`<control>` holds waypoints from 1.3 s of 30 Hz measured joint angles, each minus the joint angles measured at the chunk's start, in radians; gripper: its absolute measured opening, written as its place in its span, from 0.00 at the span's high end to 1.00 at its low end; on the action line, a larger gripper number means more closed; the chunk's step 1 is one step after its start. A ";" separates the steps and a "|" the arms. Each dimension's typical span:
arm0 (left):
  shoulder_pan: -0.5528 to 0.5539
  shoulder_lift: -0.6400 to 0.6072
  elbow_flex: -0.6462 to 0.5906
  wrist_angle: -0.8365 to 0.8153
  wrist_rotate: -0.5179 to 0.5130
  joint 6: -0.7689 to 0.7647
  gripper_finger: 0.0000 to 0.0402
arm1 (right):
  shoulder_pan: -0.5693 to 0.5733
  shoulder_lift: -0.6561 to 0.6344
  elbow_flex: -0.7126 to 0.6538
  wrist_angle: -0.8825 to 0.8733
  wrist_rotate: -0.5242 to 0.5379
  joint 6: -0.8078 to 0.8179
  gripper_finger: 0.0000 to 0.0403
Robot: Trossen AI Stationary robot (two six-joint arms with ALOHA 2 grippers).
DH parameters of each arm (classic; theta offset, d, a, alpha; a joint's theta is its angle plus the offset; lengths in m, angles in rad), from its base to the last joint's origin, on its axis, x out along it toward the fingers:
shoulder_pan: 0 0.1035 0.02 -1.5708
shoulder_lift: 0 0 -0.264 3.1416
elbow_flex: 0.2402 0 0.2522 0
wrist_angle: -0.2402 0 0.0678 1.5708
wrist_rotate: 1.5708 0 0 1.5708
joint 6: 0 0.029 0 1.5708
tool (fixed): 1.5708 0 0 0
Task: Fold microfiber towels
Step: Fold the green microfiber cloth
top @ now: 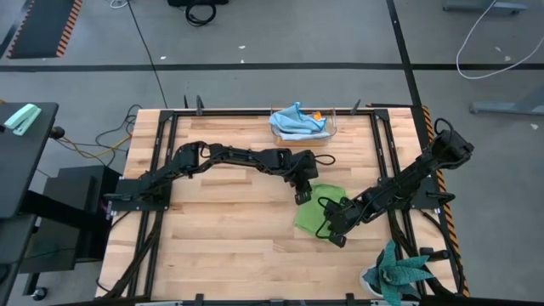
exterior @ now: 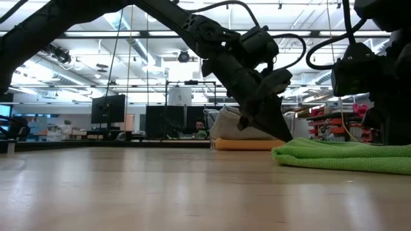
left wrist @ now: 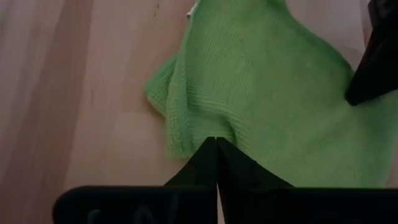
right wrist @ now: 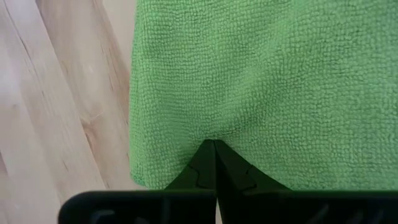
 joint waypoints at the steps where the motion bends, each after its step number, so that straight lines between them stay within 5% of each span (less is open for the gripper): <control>1: 0.000 0.000 0.000 0.006 0.000 0.001 0.99 | 0.000 0.000 0.000 0.000 0.000 0.000 1.00; 30: 0.080 0.032 0.001 0.123 -0.056 -0.032 0.96 | 0.045 0.002 -0.002 0.019 -0.044 0.020 1.00; 39: 0.047 0.030 0.001 0.025 0.139 -0.064 0.96 | 0.043 0.002 -0.001 0.018 -0.047 0.024 1.00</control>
